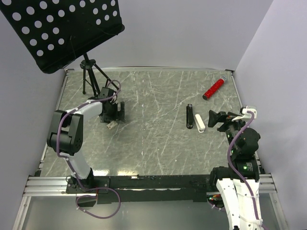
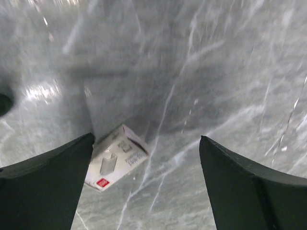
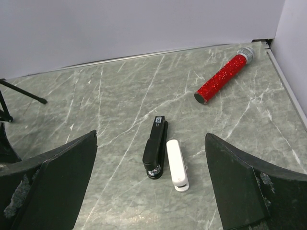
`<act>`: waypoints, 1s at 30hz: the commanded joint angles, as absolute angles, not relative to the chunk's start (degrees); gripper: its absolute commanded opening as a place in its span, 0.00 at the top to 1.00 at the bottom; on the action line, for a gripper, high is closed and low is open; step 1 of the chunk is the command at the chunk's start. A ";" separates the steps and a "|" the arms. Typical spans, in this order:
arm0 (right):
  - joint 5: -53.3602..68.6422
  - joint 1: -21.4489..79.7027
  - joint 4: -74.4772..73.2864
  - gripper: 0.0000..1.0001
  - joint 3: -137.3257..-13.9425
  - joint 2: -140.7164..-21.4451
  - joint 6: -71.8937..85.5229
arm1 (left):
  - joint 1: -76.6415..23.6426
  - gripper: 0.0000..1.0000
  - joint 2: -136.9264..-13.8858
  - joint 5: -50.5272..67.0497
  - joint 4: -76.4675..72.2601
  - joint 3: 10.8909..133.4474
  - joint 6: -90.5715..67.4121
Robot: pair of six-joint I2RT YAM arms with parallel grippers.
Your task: Load the staples into the stapler
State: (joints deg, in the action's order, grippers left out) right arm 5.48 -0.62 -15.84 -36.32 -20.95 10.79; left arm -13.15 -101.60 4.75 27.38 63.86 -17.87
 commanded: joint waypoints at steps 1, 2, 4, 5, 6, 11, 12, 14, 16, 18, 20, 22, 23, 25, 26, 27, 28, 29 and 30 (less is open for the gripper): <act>5.89 -0.26 -12.83 0.00 -36.21 -20.92 10.11 | -13.27 0.03 -98.70 7.30 28.92 60.83 -19.33; 5.89 -0.26 -12.83 0.00 -36.12 -21.09 10.19 | -13.36 0.03 -98.35 7.38 28.92 59.95 -19.51; 5.89 -0.26 -12.66 0.00 -36.12 -21.36 10.37 | -13.36 0.03 -97.21 8.52 28.92 59.24 -19.86; 5.98 -0.26 -12.66 0.00 -36.21 -21.62 10.28 | -13.36 0.03 -96.86 9.22 28.83 58.46 -20.04; 6.06 -0.26 -12.57 0.00 -36.30 -21.88 10.37 | -13.36 0.03 -96.16 9.92 28.65 58.10 -20.56; 6.50 -0.26 -12.92 0.00 -37.18 -23.99 10.81 | -13.45 0.03 -93.96 12.22 26.90 54.76 -22.15; 6.59 -0.26 -13.01 0.00 -37.35 -24.34 10.98 | -13.45 0.03 -93.61 12.56 26.55 54.41 -22.58; 7.29 -0.26 -13.18 0.00 -38.05 -25.31 11.42 | -13.53 0.03 -93.52 13.35 25.84 53.53 -22.94; 7.82 -0.26 -13.18 0.00 -38.32 -26.19 11.69 | -13.88 0.03 -93.43 13.80 25.14 53.00 -23.47; 8.26 -0.26 -13.45 0.00 -38.32 -26.45 12.22 | -14.41 0.03 -93.43 14.24 24.70 52.82 -24.25; 8.44 -0.26 -13.62 0.00 -38.15 -26.81 12.56 | -15.55 0.03 -93.43 14.94 23.83 52.82 -24.96; 8.53 -0.26 -13.89 0.00 -37.97 -27.07 12.83 | -16.78 0.03 -93.34 15.47 22.86 52.82 -26.36; 8.61 -0.26 -13.89 0.00 -37.97 -27.07 13.01 | -17.22 0.03 -93.34 15.64 21.81 52.82 -26.80; 8.70 -0.26 -14.06 0.00 -38.14 -27.68 13.18 | -18.01 0.03 -93.69 15.65 20.92 52.91 -28.21; 8.96 -0.26 -14.24 0.00 -38.14 -27.86 13.18 | -18.19 0.03 -94.04 15.73 20.22 53.26 -28.65; 9.05 -0.26 -14.33 0.00 -38.23 -28.04 13.27 | -18.54 0.03 -94.57 15.99 19.95 53.52 -29.35; 9.23 -0.26 -14.33 0.00 -38.41 -28.47 13.10 | -18.72 0.03 -94.74 16.08 19.60 54.05 -29.70; 9.75 -0.26 -14.33 0.00 -38.50 -28.65 13.18 | -19.07 0.03 -95.01 16.26 18.90 54.23 -30.32; 10.10 -0.26 -14.41 0.00 -38.84 -29.26 13.18 | -19.68 0.03 -95.01 16.61 18.64 54.40 -30.58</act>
State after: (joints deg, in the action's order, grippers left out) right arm 8.36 -0.60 -15.53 -36.34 -27.53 12.60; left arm -18.31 -93.97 14.22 21.34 53.74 -27.29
